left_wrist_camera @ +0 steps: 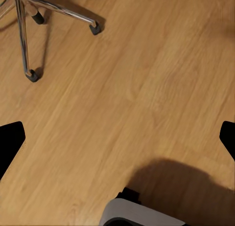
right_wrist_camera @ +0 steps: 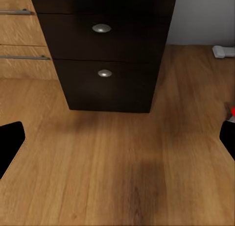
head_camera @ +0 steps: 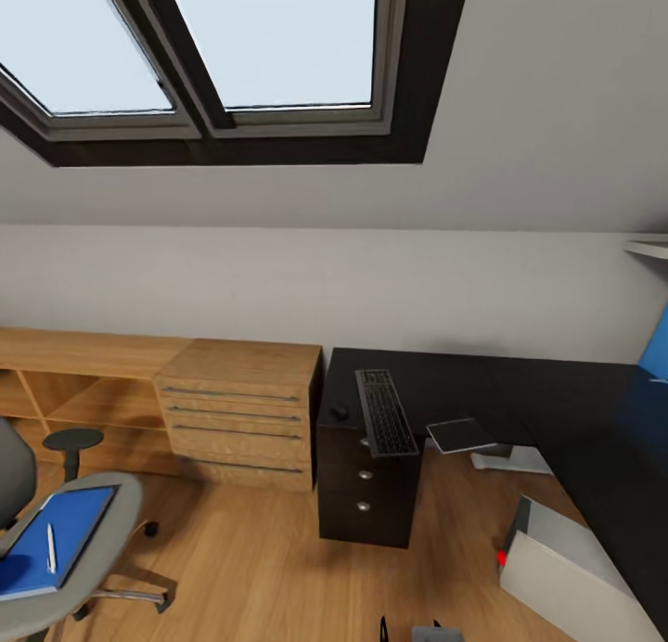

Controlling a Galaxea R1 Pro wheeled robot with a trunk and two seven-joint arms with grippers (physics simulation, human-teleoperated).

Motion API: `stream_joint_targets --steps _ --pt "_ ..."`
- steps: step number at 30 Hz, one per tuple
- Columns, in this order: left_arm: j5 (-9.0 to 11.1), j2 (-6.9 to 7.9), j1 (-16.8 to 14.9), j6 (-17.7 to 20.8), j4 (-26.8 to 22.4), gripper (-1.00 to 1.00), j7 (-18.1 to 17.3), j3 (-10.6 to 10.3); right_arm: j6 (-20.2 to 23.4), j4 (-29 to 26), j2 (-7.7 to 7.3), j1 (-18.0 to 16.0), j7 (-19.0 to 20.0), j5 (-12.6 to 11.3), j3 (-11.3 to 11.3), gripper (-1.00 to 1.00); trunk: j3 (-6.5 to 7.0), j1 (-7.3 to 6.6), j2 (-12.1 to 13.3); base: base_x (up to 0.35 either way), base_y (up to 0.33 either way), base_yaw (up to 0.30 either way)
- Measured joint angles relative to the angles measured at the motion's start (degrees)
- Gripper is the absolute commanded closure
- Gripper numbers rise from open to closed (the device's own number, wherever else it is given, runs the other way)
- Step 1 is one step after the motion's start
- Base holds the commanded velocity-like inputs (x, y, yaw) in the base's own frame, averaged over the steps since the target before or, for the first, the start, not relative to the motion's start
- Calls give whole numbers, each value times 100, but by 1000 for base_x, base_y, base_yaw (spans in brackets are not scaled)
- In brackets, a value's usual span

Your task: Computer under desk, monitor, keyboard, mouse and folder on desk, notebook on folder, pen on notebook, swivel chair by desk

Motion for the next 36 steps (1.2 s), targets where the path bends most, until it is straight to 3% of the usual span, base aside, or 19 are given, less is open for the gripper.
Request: stream_joint_targets --steps 8,26,33,36 --pt "-15 -12 -1 -10 2 -100 2 -3 0 -3 -1 1 -1 -3 -9 -100 1 1 1 27 60 -242" --pt "-25 -21 -1 -11 -14 -100 -5 -22 0 -3 -1 1 -1 -2 0 -100 1 1 1 7 245 -297" --pt "-29 -36 0 -3 -164 -100 -4 -212 4 -8 0 0 -4 -1 -8 -100 1 1 0 0 12 -87" --pt "-22 -28 0 1 -218 -100 -2 -231 1 -14 0 0 -3 -1 -9 -100 -53 67 -119 0 1 -7"
